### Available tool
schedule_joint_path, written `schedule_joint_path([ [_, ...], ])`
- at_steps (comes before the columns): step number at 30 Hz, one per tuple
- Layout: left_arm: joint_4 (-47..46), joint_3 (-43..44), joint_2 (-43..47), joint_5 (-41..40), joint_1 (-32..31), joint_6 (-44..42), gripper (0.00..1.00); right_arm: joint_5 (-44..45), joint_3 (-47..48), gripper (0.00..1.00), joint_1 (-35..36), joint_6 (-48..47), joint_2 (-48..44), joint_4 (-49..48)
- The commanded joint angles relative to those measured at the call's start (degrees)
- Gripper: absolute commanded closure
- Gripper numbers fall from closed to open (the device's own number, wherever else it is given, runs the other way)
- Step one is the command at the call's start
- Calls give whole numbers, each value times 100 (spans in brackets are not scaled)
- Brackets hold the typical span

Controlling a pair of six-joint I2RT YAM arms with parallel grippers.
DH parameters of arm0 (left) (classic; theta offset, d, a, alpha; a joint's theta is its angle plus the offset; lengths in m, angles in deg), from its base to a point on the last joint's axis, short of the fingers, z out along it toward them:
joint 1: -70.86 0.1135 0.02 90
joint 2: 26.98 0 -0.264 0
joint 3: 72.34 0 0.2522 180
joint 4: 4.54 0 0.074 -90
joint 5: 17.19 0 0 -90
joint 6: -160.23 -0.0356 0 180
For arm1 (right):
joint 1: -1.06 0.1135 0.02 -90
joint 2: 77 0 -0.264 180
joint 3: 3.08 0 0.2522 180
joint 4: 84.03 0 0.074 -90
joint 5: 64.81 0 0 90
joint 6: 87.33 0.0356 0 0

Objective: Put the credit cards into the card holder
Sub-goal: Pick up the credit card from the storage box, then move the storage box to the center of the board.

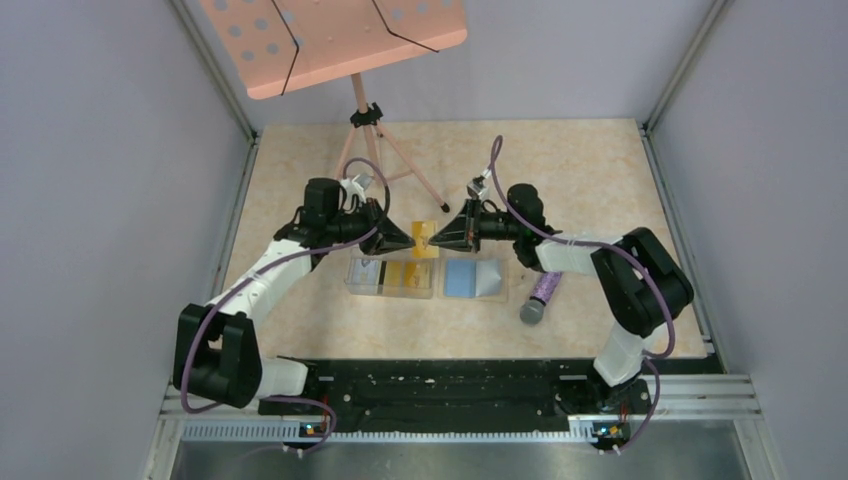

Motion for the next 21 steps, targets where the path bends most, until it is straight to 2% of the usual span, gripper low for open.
schedule_joint_path([
  [1, -80, 142, -44, 29, -92, -190, 81, 80, 345, 100, -203, -1274, -479, 1569],
  [4, 44, 231, -173, -165, -234, -275, 77, 190, 337, 100, -500, -1952, -727, 2545],
  [7, 122, 424, -463, -411, -494, -294, 77, 212, 213, 100, -834, -2336, -900, 3081],
  [12, 607, 921, -1055, -924, -1074, -645, 77, 543, 152, 100, -1236, -3424, -1210, 4657],
  [16, 1294, 1367, -1586, -1476, -1435, -1056, 79, 792, -158, 100, -1424, -3790, -1511, 5182],
  [21, 2163, 2028, -2221, -2216, -1816, -1629, 81, 891, -551, 100, -1427, -4050, -1689, 5320],
])
